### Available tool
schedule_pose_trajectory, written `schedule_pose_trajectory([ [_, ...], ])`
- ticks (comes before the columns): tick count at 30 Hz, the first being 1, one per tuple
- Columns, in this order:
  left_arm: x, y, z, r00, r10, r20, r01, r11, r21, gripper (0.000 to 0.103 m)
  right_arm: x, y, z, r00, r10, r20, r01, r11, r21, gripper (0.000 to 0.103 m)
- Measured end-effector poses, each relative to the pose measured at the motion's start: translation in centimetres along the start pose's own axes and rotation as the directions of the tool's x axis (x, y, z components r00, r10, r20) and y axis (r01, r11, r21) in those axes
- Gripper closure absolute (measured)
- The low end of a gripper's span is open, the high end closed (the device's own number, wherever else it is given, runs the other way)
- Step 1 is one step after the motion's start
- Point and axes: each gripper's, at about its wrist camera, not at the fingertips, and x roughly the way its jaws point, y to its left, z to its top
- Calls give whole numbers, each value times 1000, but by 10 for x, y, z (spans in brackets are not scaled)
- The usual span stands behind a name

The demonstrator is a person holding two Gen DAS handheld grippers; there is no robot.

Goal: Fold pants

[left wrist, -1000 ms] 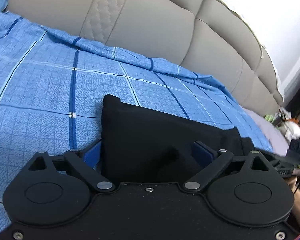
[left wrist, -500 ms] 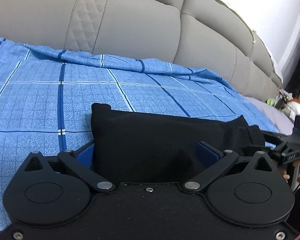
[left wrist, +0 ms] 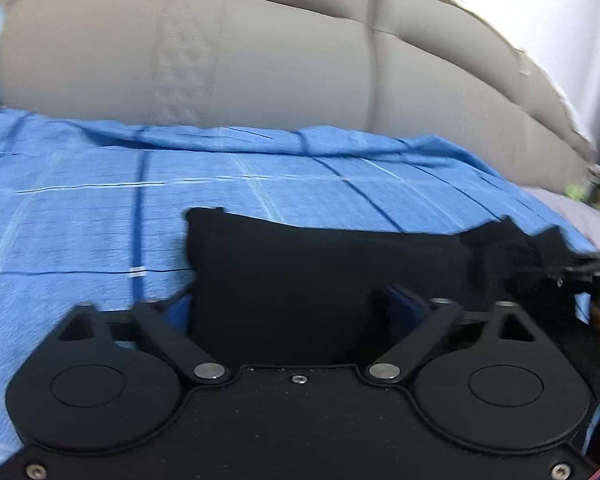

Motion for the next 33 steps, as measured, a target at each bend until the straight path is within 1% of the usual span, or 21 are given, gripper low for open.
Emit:
schedule_pose_trajectory([
  [1,-3,-1,-2,999,39,11,-39,999,-2,37,2,0,1,1000,6,-3,-6,1000,13,43],
  [2,-5,0,-4,999,39,20,-39,999,-5,52,4,-1,2,1000,12,-7,-12,1000,27,46],
  [3,-8,1,-5,997,67,34,-66,998,-14,60,5,-1,3,1000,14,-8,-13,999,40,51],
  [5,-14,2,-2,991,122,60,-120,992,-38,82,9,-1,6,1000,12,-9,-11,997,70,57],
  [6,-15,0,1,985,154,72,-152,988,-33,85,11,0,9,1000,4,-13,-3,997,75,60],
  [8,-12,-6,11,973,209,94,-210,978,-2,88,17,9,15,999,-30,-19,31,998,48,63],
  [9,-10,-8,18,967,233,107,-235,972,6,88,21,14,20,998,-51,-25,51,998,23,65],
  [11,-2,-7,33,958,265,110,-266,964,-12,89,29,24,32,996,-87,-23,86,996,-21,66],
  [15,21,12,63,945,316,82,-310,948,-76,89,48,30,64,992,-128,4,128,991,-47,67],
  [17,35,22,76,938,340,72,-335,939,-73,88,61,29,80,989,-148,11,148,988,-44,66],
  [20,55,32,85,925,377,51,-375,926,-43,86,85,23,94,983,-182,2,182,982,-50,62],
  [21,62,35,87,922,385,38,-384,922,-38,85,92,20,96,979,-204,-4,204,978,-50,57],
  [22,69,39,87,919,393,22,-392,919,-38,83,97,18,96,972,-235,-7,234,971,-52,45],
  [23,75,41,86,917,398,10,-398,917,-39,80,101,15,95,962,-275,-4,274,960,-57,38],
  [24,80,44,83,915,404,-4,-404,914,-39,78,102,13,92,950,-313,4,313,948,-63,28],
  [26,82,47,76,917,398,-10,-398,917,-41,70,101,5,84,937,-350,11,350,935,-56,22],
  [29,84,47,74,919,395,-12,-395,919,-20,67,99,-10,74,933,-359,23,359,933,-2,13],
  [30,84,46,73,917,399,-13,-399,917,-11,66,98,-13,71,927,-373,38,372,928,24,5],
  [31,85,46,73,914,405,-15,-405,914,-6,63,97,-14,69,919,-392,49,390,920,42,0],
  [32,84,45,73,910,414,-17,-414,910,-4,57,97,-13,68,912,-407,54,405,913,48,0],
  [33,84,45,73,904,428,-20,-428,904,-6,52,97,-12,68,911,-408,55,406,913,42,0],
])
